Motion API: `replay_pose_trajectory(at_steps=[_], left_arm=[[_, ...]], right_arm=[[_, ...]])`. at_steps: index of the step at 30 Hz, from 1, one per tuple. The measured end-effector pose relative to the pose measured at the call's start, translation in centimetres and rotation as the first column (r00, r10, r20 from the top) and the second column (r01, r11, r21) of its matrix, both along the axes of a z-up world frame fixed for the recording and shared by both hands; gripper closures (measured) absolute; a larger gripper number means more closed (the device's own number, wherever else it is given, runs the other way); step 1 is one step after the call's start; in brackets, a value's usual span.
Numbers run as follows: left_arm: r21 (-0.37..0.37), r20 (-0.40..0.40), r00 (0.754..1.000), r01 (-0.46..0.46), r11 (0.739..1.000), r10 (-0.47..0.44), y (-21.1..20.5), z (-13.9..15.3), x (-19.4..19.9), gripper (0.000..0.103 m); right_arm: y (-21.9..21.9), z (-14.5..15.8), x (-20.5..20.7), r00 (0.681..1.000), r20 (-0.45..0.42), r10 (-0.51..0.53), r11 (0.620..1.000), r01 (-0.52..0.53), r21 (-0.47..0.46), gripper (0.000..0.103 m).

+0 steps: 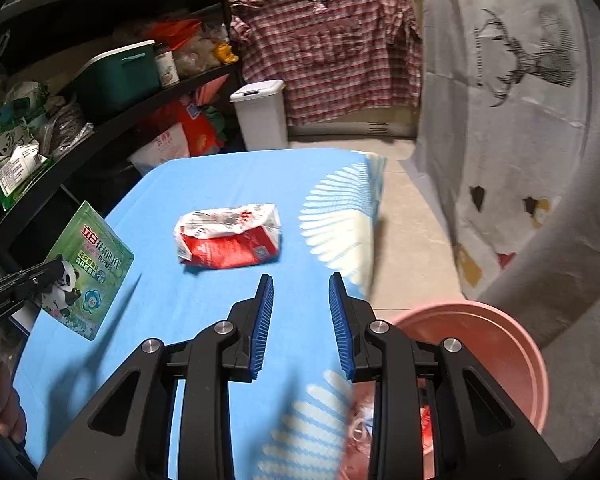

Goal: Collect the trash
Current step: 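Move the right tool to the white-red milk carton and grasp it while the left tool holds the packet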

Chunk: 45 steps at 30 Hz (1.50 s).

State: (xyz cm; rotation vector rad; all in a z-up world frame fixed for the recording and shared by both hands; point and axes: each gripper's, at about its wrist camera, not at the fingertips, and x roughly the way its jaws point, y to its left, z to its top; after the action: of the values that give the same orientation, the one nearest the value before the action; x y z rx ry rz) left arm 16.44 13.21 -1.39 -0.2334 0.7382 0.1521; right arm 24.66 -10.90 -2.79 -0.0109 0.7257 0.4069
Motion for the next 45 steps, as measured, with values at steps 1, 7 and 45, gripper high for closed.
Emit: replay_pose_trajectory(at_steps=[1,7,45], left_arm=[[0.0,0.004,1.0,-0.003,1.0,0.003,0.2,0.1,0.0,0.101],[-0.006,0.003,1.0,-0.016,1.0,0.016,1.0,0.2,0.4,0.102],[-0.029,0.0,1.0,-0.015,0.999,0.015,1.3,0.1,2.0,0.102]], right_arm=[[0.5,-0.2,0.4,1.0,-0.003,0.006,1.0,-0.006,0.006,0.074],[2.8,-1.3,2.8,0.999,-0.022,0.03,0.999,-0.029,0.03,0.073],[5.8,-3.7,10.0,0.993,-0.102,0.056,0.987,-0.039,0.159,0.066]])
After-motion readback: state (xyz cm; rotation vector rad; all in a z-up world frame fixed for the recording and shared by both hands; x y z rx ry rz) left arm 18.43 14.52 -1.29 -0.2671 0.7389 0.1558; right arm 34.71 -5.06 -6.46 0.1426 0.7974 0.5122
